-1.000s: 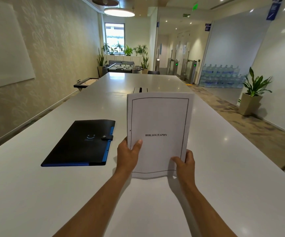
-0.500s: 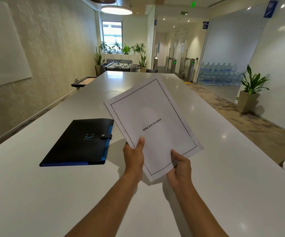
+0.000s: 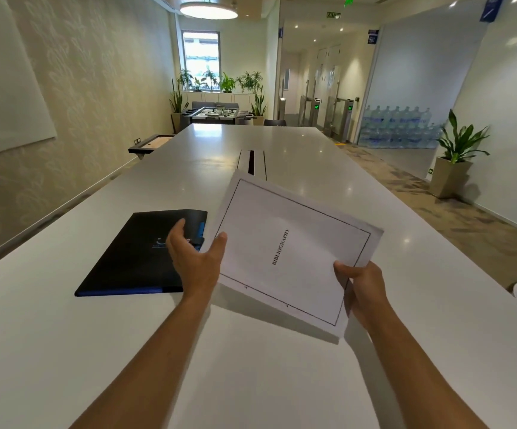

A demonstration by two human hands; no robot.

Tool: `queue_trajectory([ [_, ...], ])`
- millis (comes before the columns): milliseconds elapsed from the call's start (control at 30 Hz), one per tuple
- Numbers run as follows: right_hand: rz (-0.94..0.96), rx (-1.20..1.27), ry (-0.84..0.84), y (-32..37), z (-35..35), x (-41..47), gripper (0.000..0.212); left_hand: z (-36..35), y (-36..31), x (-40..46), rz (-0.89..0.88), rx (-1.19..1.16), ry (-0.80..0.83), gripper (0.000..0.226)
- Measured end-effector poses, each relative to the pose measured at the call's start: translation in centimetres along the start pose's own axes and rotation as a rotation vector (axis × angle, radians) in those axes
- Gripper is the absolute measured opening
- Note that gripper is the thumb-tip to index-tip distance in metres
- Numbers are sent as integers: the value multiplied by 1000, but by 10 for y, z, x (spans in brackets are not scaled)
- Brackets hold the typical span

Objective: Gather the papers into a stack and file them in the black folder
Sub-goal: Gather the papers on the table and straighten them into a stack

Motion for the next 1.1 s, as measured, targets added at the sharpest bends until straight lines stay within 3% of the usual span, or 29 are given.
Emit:
queue_trajectory([
  [167, 56, -271, 95, 11, 2, 2, 21, 6, 5, 18, 113, -26, 456, 51],
  [267, 103, -359, 143, 14, -1, 2, 16, 10, 4, 9, 214, -196, 539, 38],
  [433, 214, -404, 129, 26, -6, 4, 16, 6, -6, 7, 77, -123, 455, 33],
  [633, 356, -269, 123, 32, -19, -6, 24, -1, -11, 3, -57, -122, 302, 38],
  [867, 189, -239, 55, -13, -10, -6, 34, -2, 25, -30, 68, -115, 274, 45],
  [1100, 246, -318, 55, -8, -13, -6, 27, -3, 23, -31, 72, -133, 257, 42],
])
Point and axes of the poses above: each hand's wrist, its own x-axis towards the middle knuckle, its own z-axis out of the back of the hand, y = z × x, the point moved 3 cm from there along x, towards the middle knuckle, and after that the axes turned 6 degrees about -z, right-handed, at the moved point
